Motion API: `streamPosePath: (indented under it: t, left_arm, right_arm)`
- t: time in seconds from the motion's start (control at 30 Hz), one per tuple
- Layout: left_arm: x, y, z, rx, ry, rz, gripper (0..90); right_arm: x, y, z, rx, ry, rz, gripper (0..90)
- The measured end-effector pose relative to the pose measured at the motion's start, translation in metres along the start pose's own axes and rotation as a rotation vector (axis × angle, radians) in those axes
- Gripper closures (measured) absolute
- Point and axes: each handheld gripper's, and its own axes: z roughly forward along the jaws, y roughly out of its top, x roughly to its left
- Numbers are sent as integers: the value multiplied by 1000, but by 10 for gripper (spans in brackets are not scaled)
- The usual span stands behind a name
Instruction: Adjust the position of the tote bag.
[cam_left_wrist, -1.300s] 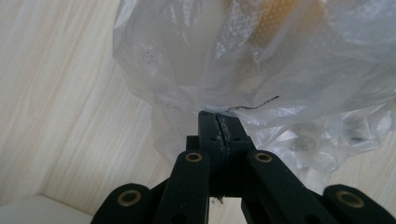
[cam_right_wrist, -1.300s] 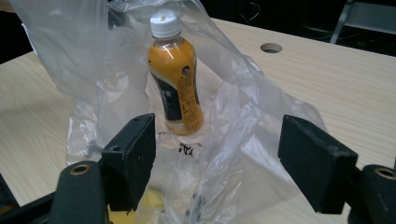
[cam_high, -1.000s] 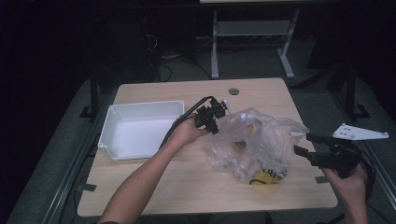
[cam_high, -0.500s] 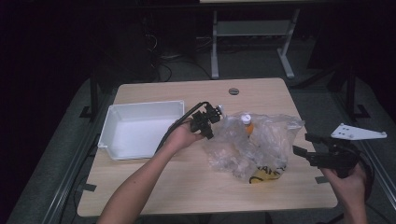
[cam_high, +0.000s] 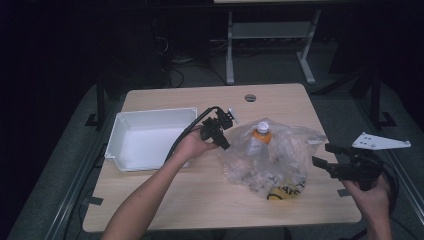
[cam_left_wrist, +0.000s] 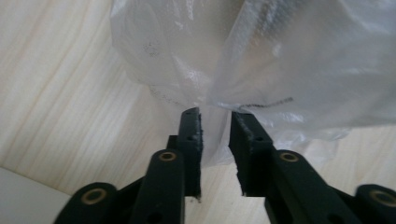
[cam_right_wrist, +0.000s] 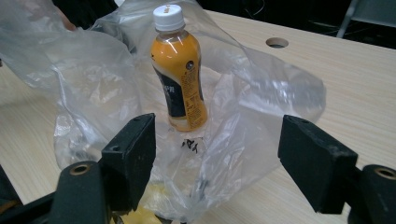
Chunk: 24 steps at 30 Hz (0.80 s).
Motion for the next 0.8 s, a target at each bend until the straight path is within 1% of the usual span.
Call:
streamPosePath:
  t: [0.1, 0.13, 0.17, 0.2, 0.33, 0.4, 0.47, 0.53, 0.57, 0.8]
  left_arm:
    - [-2, 2, -12, -39, -7, 1, 693]
    - [-3, 3, -16, -45, -9, 1, 677]
    - [-5, 3, -19, -61, -12, -6, 668]
    - [-6, 5, -23, -70, -12, -2, 661]
    - [-12, 9, -39, -97, -5, 26, 628]
    - [-14, 11, -48, -109, -12, 44, 617]
    - [-17, 12, -55, -127, -26, 46, 614]
    - [-20, 14, -61, -137, -29, 60, 608]
    - [-23, 15, -64, -142, -30, 60, 606]
    - [-38, 27, -81, -177, -46, 111, 580]
  right_arm:
    - [0, 0, 0, 0, 1, 3, 273]
    - [0, 0, 0, 0, 1, 2, 273]
    - [0, 0, 0, 0, 0, 3, 273]
    - [0, 0, 0, 0, 0, 4, 273]
    - [0, 0, -1, 0, -1, 3, 273]
    - [-1, 0, -1, -2, -1, 2, 273]
    - [-1, 0, -1, -3, 1, 5, 273]
    - [-1, 0, -1, -3, 0, 6, 273]
    - [-1, -1, -1, -2, 0, 6, 273]
    - [-2, -1, -1, 0, 2, 10, 273]
